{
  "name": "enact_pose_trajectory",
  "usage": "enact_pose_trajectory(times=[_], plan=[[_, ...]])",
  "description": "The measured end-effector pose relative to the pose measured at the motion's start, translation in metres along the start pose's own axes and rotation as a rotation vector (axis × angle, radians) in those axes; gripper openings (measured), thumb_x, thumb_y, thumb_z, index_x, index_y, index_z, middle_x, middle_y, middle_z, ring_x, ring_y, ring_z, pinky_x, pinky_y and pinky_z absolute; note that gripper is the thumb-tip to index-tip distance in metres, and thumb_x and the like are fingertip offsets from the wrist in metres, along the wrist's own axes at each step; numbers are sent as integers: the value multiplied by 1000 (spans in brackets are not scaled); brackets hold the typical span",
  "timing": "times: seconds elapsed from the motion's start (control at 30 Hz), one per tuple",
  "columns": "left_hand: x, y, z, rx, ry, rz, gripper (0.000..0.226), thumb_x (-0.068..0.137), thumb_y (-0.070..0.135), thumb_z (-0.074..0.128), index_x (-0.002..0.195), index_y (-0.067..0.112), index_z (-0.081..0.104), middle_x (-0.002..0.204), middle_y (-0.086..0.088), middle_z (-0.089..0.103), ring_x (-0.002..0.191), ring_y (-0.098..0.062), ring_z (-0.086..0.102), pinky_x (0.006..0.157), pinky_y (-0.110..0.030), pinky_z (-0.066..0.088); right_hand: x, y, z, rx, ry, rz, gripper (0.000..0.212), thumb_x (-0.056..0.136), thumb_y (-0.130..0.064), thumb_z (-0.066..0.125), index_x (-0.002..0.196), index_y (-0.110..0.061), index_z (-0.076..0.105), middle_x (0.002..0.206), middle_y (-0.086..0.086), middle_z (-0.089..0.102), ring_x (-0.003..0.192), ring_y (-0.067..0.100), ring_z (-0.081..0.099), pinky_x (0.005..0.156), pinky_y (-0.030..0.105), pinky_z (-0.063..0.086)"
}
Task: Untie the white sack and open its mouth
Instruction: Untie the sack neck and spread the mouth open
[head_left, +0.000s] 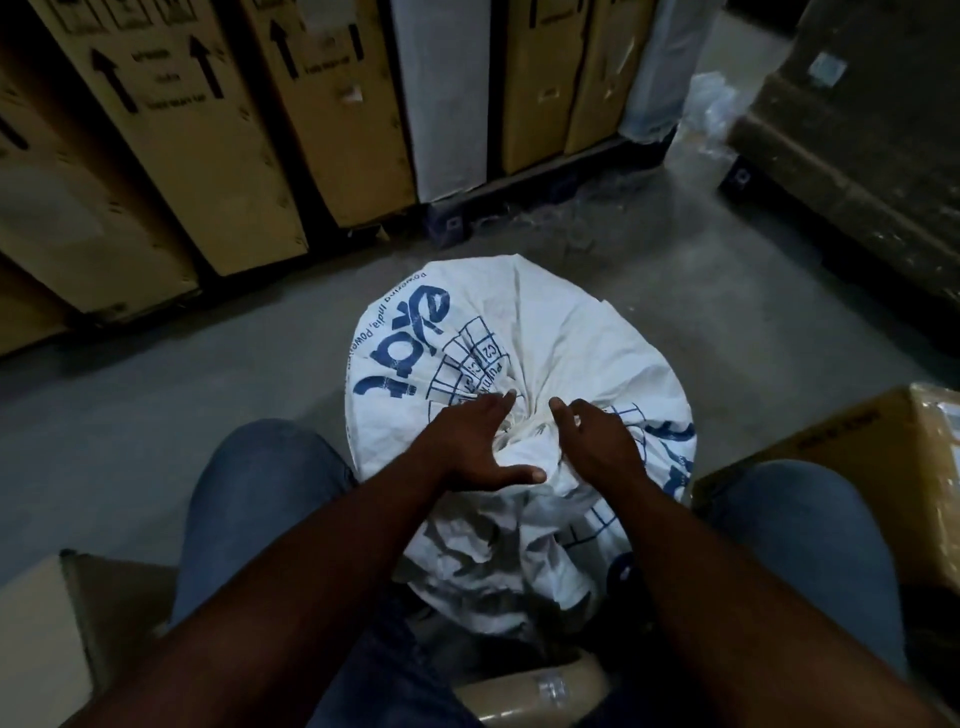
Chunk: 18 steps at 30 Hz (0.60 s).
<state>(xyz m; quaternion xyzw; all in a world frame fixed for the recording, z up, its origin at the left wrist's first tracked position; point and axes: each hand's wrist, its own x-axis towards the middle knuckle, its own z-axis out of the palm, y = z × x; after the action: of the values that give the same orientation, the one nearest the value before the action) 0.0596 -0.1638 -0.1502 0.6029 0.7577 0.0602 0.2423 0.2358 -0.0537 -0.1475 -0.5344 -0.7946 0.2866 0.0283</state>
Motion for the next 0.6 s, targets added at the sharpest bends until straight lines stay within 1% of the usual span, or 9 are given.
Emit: enact_pose_trajectory(times=[0.03,0.1,0.17,0.23,0.33,0.43,0.5,0.53,0.6], plan=[[2,1,-1,-32,-72,-4,130,61,102,49,165,30,22,170,-1,32,155,-22,34,126,-40,31,3,1,-2,-63,25,-28,66,102,-67,27,100,-14,67,107,16,73,110,38,66,90,44,49],[4,3,-2,-57,-163,31,116,58,102,54,154,38,40,154,1,55,140,-24,54,115,-40,45,8,1,-10,-187,125,-80,67,104,-64,25,93,-13,67,98,17,73,101,40,68,83,45,50],[5,5,-2,37,-130,71,98,65,92,63,145,36,50,140,2,65,128,-24,63,105,-38,52,14,2,-17,-282,224,-134,59,104,-61,28,100,-14,63,92,17,73,93,42,69,77,44,50],[7,10,-6,196,-7,90,69,83,67,67,139,30,55,133,-1,68,123,-26,65,96,-36,53,19,1,-23,-302,295,-196,52,103,-61,33,113,-17,59,94,15,73,92,40,70,74,44,51],[11,20,-17,206,110,7,39,93,38,62,129,27,61,123,-5,71,117,-30,67,90,-39,55,22,-3,-29,-242,344,-362,70,94,-70,45,144,-22,47,120,11,64,106,36,65,77,44,55],[19,22,-28,-180,235,-235,27,86,24,65,111,21,72,113,-9,75,112,-31,69,88,-37,55,12,-8,-28,-251,298,-512,102,82,-81,53,164,-30,20,156,16,40,135,36,48,97,49,48],[24,22,-38,-423,329,-345,31,85,24,60,110,15,75,118,-15,75,116,-34,68,89,-34,50,0,-12,-22,-113,243,-460,113,77,-81,60,165,-35,6,170,16,19,151,35,33,112,51,39],[27,24,-44,-510,340,-373,35,87,25,57,114,12,75,123,-17,73,119,-34,66,89,-32,47,-5,-13,-18,-11,199,-365,118,75,-79,65,164,-38,0,172,14,12,154,34,27,116,51,36],[31,33,-54,-627,348,-369,51,83,34,48,118,7,74,127,-18,72,122,-33,65,87,-27,42,-13,-19,-6,219,106,-95,123,74,-71,76,164,-39,-2,172,12,16,154,32,28,118,47,35]])
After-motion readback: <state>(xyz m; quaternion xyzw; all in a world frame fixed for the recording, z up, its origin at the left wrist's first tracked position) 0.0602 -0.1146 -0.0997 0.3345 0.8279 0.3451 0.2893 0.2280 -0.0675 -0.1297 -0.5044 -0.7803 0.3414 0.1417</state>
